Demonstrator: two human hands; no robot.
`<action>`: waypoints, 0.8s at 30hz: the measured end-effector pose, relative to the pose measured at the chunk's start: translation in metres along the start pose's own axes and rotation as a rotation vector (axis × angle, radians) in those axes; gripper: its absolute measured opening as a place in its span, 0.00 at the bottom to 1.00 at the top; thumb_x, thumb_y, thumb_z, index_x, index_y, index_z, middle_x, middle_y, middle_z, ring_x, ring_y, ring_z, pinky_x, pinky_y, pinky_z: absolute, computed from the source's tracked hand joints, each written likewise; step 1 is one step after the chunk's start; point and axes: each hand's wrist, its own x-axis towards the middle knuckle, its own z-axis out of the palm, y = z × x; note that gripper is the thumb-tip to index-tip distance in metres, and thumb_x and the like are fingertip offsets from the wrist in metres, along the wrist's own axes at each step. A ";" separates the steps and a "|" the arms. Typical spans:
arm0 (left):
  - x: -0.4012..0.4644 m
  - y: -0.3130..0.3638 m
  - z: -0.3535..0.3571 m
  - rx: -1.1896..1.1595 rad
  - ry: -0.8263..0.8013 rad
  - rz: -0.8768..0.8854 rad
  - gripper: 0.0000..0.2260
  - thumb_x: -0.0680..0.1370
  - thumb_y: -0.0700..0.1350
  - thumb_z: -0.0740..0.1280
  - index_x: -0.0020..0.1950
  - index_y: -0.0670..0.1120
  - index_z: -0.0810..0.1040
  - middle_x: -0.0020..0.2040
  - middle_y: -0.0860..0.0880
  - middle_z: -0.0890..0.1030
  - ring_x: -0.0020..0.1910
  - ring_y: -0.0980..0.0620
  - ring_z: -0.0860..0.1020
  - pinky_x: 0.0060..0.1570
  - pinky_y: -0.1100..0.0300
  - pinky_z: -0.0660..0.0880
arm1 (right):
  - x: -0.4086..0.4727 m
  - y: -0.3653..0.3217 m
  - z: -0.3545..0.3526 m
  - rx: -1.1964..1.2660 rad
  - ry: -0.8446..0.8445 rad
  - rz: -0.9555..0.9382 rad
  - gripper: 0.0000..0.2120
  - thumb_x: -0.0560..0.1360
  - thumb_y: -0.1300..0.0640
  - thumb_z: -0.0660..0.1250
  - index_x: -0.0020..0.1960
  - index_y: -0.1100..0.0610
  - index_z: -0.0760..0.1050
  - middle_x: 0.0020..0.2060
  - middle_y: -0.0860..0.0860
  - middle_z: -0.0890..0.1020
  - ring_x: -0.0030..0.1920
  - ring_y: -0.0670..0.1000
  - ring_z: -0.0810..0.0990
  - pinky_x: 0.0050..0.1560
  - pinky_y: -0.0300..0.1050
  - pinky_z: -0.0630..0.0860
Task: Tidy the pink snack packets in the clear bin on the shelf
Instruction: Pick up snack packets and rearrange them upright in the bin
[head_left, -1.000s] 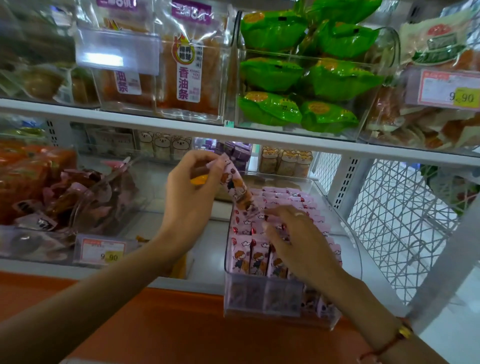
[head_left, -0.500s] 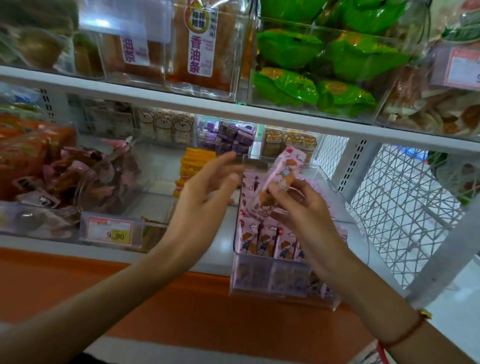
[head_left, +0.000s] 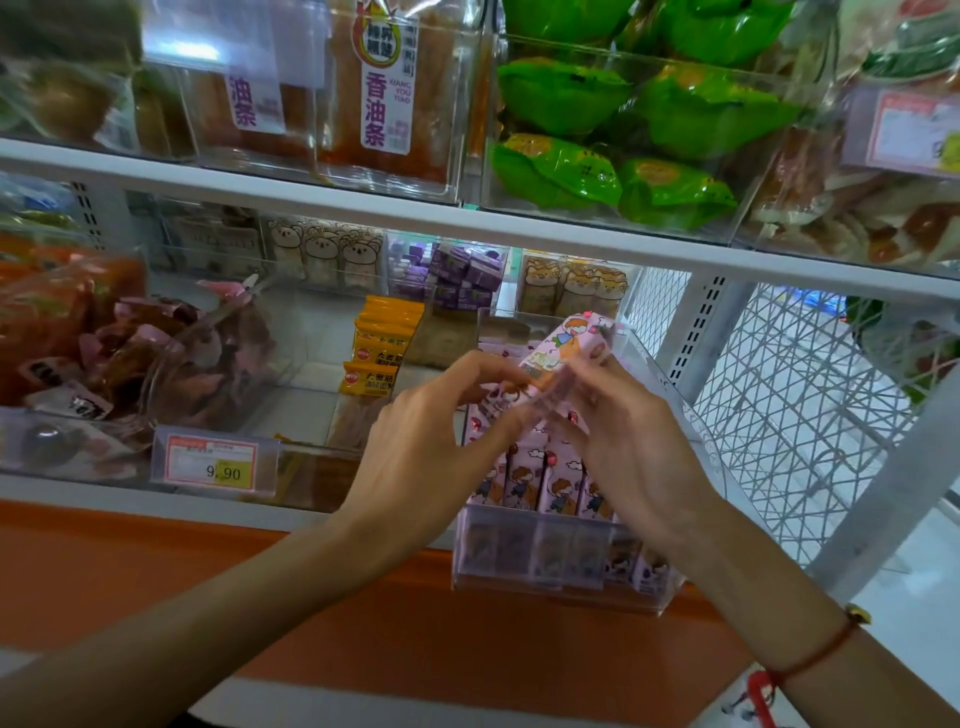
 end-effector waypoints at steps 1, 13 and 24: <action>-0.001 0.001 -0.001 0.027 -0.011 0.012 0.12 0.74 0.60 0.64 0.56 0.64 0.73 0.52 0.69 0.78 0.56 0.69 0.75 0.52 0.60 0.77 | 0.000 -0.001 -0.002 0.067 -0.014 0.004 0.03 0.72 0.54 0.64 0.45 0.52 0.75 0.38 0.46 0.80 0.48 0.47 0.78 0.56 0.47 0.74; 0.004 -0.006 0.001 0.125 0.022 0.081 0.16 0.72 0.54 0.71 0.57 0.56 0.72 0.51 0.63 0.78 0.51 0.65 0.76 0.48 0.68 0.76 | -0.005 0.005 0.007 -0.236 0.140 -0.171 0.29 0.59 0.47 0.75 0.58 0.54 0.74 0.51 0.48 0.83 0.52 0.46 0.82 0.56 0.51 0.79; 0.012 0.002 -0.004 -0.453 -0.148 -0.306 0.15 0.67 0.61 0.67 0.45 0.54 0.82 0.40 0.52 0.85 0.38 0.55 0.83 0.35 0.68 0.77 | 0.000 0.001 -0.003 -0.152 0.125 -0.066 0.16 0.72 0.52 0.71 0.59 0.53 0.77 0.44 0.52 0.85 0.39 0.47 0.84 0.41 0.38 0.77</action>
